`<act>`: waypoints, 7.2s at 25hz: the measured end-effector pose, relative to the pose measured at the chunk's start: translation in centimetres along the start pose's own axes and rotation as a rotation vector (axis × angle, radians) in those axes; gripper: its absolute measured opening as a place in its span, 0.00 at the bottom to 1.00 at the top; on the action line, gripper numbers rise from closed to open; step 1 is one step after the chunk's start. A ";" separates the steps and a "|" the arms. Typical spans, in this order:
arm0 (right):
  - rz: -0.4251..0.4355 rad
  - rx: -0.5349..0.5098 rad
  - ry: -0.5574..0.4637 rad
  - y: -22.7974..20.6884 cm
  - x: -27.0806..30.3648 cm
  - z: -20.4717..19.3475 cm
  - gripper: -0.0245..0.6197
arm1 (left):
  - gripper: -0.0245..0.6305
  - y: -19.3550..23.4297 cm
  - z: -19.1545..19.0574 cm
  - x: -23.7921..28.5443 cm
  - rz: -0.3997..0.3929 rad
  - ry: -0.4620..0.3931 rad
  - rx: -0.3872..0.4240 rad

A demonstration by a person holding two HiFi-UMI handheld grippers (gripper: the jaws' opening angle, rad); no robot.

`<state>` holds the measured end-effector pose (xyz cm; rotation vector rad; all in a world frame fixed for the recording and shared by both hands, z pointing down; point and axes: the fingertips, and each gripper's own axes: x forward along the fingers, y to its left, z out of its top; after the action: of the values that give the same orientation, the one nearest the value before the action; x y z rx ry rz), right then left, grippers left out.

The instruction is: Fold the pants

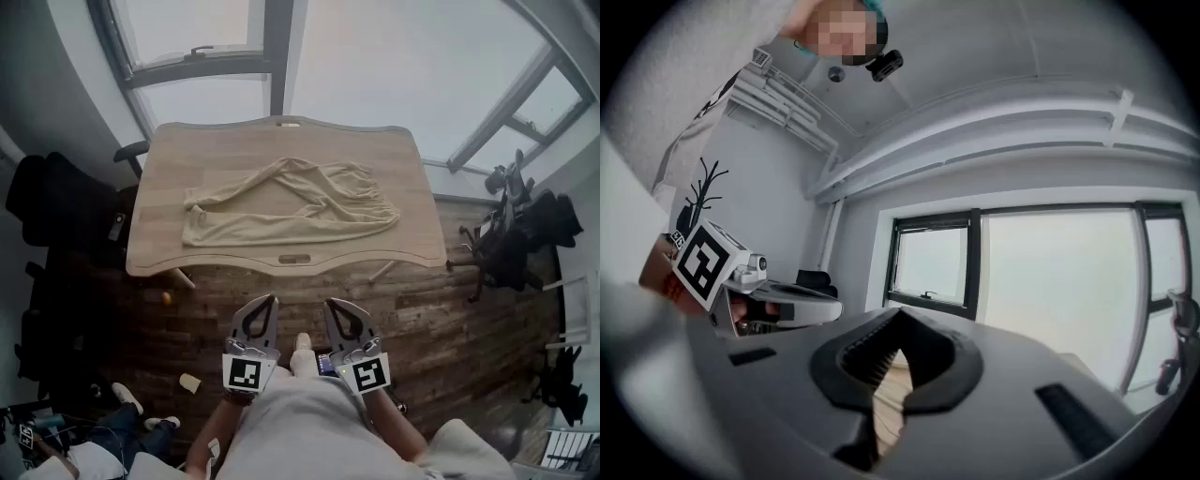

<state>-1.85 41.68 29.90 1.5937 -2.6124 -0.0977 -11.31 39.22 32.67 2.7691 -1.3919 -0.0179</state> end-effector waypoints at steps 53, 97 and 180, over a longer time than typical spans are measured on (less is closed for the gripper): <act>0.299 -0.235 0.485 -29.4 9.5 -24.5 0.16 | 0.21 15.8 -21.5 12.9 -0.084 0.669 0.419; 0.582 -0.273 0.840 -25.9 44.2 -39.3 0.32 | 0.31 48.5 -34.7 11.8 0.128 1.047 0.250; 0.149 0.179 1.016 -51.4 41.6 -47.7 0.22 | 0.06 59.7 -37.4 25.9 -0.115 1.393 0.591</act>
<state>29.49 -19.46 73.85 1.0328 -1.9161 0.7575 -42.63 -15.95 72.85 2.0626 -0.8095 2.0568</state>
